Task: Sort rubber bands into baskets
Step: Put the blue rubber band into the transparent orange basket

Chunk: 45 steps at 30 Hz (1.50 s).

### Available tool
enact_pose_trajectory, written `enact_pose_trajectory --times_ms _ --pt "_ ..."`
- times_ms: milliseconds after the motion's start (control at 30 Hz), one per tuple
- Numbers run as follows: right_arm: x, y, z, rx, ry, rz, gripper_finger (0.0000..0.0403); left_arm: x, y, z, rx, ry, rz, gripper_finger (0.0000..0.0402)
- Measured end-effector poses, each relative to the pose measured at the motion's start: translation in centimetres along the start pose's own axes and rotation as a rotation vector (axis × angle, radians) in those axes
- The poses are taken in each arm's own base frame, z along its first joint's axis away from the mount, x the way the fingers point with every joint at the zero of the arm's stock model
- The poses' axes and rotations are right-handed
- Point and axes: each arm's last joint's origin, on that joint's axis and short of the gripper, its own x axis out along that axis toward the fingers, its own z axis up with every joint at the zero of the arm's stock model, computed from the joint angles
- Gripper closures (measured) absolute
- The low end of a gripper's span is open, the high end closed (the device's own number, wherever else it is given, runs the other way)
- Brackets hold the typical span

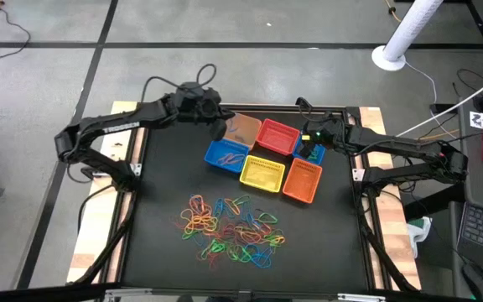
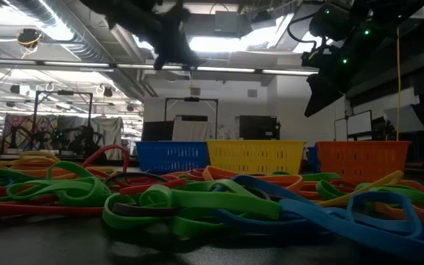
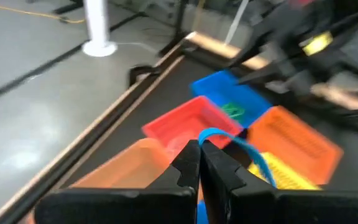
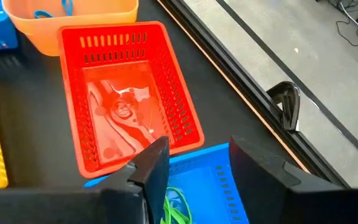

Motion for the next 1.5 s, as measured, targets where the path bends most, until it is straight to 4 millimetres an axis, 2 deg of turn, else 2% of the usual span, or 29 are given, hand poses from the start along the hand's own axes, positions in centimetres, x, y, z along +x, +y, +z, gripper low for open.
enact_pose_trajectory --times_ms 200,467,600,733,833,967,1167,1333,1500 --pt "0.0 0.1 0.0 0.001 0.001 0.035 0.0235 4.1 1.3 -2.5 0.107 0.129 0.142 0.0385" --pt "0.0 0.4 0.0 0.0 0.003 0.155 0.0235 9.0 4.1 -6.6 0.178 0.307 0.222 0.0356" --pt "-0.1 0.6 0.0 0.003 0.008 0.209 0.0235 10.6 5.5 -7.6 0.215 0.305 0.254 0.0316" --pt "-0.1 0.9 0.0 0.005 0.012 0.296 0.0235 10.5 5.6 -7.7 0.139 0.303 0.261 0.0276" --pt "-0.2 1.0 -0.1 0.005 0.019 0.334 0.0235 9.3 4.4 -6.7 0.085 0.29 0.186 0.0259" --pt "-0.2 1.0 -0.1 0.005 0.021 0.356 0.0235 7.4 2.1 -5.2 0.125 0.249 0.067 0.0251" --pt "-0.2 1.0 -0.1 0.005 0.021 0.356 0.0235 4.0 -2.9 -3.6 0.181 0.195 -0.07 0.0259" --pt "-0.2 1.0 -0.1 0.005 0.021 0.356 0.0235 1.9 -7.4 -4.1 0.26 0.226 -0.187 0.0263" --pt "-0.2 1.0 -0.1 0.005 0.02 0.356 0.0235 0.6 -11.2 -6.1 0.288 0.356 -0.274 0.0263"
